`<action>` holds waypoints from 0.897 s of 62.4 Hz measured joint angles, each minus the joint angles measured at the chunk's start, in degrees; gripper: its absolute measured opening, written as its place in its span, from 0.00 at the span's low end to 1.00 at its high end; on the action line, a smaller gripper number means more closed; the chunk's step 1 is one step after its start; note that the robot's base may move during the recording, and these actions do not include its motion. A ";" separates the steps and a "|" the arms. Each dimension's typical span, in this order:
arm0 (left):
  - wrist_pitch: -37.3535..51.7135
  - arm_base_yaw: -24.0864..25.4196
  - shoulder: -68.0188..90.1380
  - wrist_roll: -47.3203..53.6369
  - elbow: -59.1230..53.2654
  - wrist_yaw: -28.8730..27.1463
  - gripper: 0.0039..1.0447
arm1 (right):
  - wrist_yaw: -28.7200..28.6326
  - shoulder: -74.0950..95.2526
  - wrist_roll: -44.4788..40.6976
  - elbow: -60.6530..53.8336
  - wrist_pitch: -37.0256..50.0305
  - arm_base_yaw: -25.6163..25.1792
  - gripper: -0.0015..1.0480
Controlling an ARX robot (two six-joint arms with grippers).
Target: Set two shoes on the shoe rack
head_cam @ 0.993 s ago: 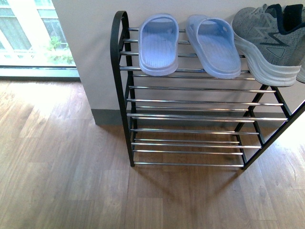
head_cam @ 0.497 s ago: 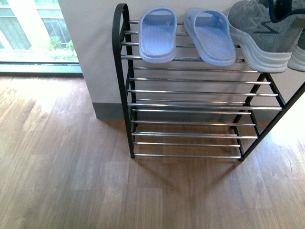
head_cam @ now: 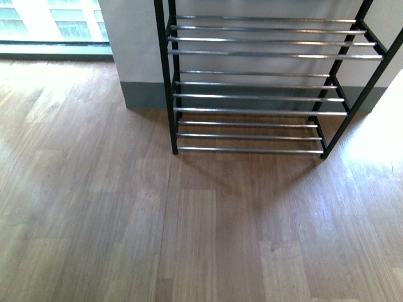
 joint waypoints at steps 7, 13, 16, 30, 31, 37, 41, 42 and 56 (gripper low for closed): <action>0.00 0.00 0.00 0.00 0.00 0.00 0.91 | 0.00 -0.02 0.02 0.00 -0.02 0.00 0.91; 0.00 0.00 0.00 0.00 0.00 0.00 0.91 | 0.02 -0.02 0.02 0.00 -0.04 0.00 0.91; 0.00 0.00 0.00 0.00 0.00 0.00 0.91 | 0.00 -0.02 0.02 0.00 -0.04 0.00 0.91; 0.02 0.00 0.00 -0.02 0.00 0.00 0.91 | 0.00 -0.02 0.02 0.00 -0.04 0.00 0.91; 0.02 0.00 0.00 0.00 0.00 0.00 0.91 | 0.00 0.00 0.02 0.00 -0.04 0.00 0.91; 0.02 0.00 0.00 0.00 0.00 0.00 0.91 | 0.00 -0.04 0.02 0.00 -0.04 0.00 0.91; 0.00 0.00 0.00 0.00 0.00 0.00 0.91 | -0.04 0.00 0.02 0.00 -0.04 0.00 0.91; 0.02 0.00 0.00 0.00 0.00 0.00 0.91 | -0.02 0.00 0.02 0.00 -0.04 0.00 0.91; 0.02 0.00 0.00 0.00 0.00 0.00 0.91 | -0.02 -0.02 0.02 0.00 -0.04 0.00 0.91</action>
